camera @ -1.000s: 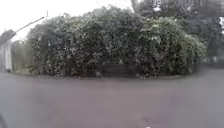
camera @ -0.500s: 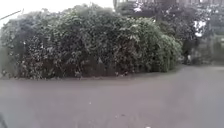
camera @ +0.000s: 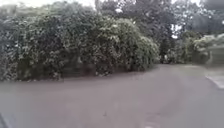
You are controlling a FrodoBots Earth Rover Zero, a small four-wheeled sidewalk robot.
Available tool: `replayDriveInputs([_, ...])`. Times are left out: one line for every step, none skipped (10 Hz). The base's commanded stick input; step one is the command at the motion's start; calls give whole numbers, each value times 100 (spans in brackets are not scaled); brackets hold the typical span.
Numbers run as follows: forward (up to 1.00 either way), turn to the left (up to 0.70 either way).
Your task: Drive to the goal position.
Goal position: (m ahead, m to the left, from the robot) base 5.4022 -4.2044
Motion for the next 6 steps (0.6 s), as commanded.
replayDriveInputs([70,-35])
replayDriveInputs([70,-35])
replayDriveInputs([70,-35])
replayDriveInputs([70,-35])
replayDriveInputs([70,-35])
replayDriveInputs([70,-35])
